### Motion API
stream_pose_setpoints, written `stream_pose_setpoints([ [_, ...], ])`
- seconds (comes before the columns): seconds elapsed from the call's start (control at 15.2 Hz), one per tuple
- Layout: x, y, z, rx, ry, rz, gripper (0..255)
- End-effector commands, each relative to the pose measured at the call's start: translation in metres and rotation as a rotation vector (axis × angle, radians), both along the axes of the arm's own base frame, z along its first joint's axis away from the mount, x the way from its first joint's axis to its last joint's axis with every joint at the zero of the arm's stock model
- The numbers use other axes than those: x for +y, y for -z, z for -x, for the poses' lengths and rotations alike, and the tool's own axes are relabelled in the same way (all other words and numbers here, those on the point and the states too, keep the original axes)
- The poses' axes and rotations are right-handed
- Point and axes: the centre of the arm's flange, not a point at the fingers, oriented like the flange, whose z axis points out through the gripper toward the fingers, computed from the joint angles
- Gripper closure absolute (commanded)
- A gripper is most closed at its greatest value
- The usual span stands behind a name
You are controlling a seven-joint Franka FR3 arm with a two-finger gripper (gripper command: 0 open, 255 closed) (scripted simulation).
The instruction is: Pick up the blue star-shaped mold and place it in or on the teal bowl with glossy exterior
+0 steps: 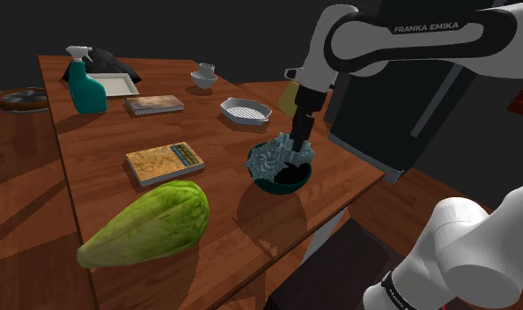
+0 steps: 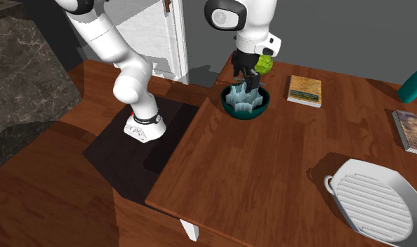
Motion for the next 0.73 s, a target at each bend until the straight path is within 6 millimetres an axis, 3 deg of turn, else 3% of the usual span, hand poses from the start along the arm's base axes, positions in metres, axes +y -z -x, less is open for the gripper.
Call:
stream_pose_setpoints([
  [0.0,-0.004,-0.02,-0.001,0.0,0.0,0.0,0],
  [0.13,-0.007,-0.044,-0.002,0.0,0.0,0.0,0],
  [0.66,-0.007,-0.044,-0.002,0.0,0.0,0.0,0],
])
